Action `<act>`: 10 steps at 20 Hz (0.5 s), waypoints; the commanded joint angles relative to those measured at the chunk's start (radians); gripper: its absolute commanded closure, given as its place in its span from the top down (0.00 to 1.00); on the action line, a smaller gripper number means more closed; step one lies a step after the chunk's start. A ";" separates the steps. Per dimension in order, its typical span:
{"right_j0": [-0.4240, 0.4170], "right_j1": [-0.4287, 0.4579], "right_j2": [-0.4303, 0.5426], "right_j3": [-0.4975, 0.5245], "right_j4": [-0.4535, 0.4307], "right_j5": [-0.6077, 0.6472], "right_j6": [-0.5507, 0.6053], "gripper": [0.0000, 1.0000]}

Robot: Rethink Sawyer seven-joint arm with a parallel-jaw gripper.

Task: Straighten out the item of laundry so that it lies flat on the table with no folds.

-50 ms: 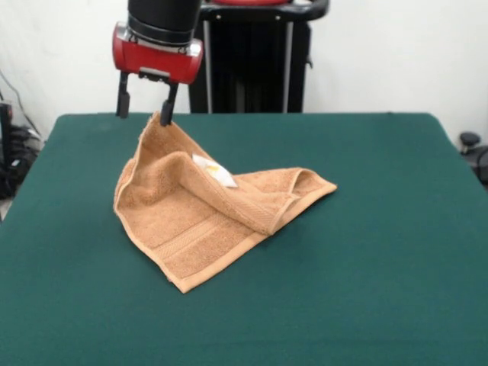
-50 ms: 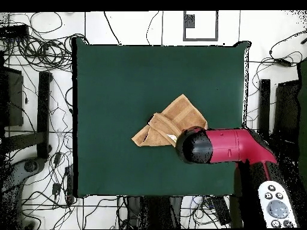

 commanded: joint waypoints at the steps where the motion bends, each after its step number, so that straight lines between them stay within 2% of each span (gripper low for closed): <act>1: 0.052 0.091 -0.008 -0.007 0.048 -0.011 0.153 1.00; 3: 0.042 0.107 0.005 0.005 0.063 -0.072 0.165 1.00; 7: 0.079 0.117 -0.033 0.006 0.072 -0.046 0.220 1.00; 10: 0.081 0.145 -0.041 0.019 0.095 -0.102 0.249 1.00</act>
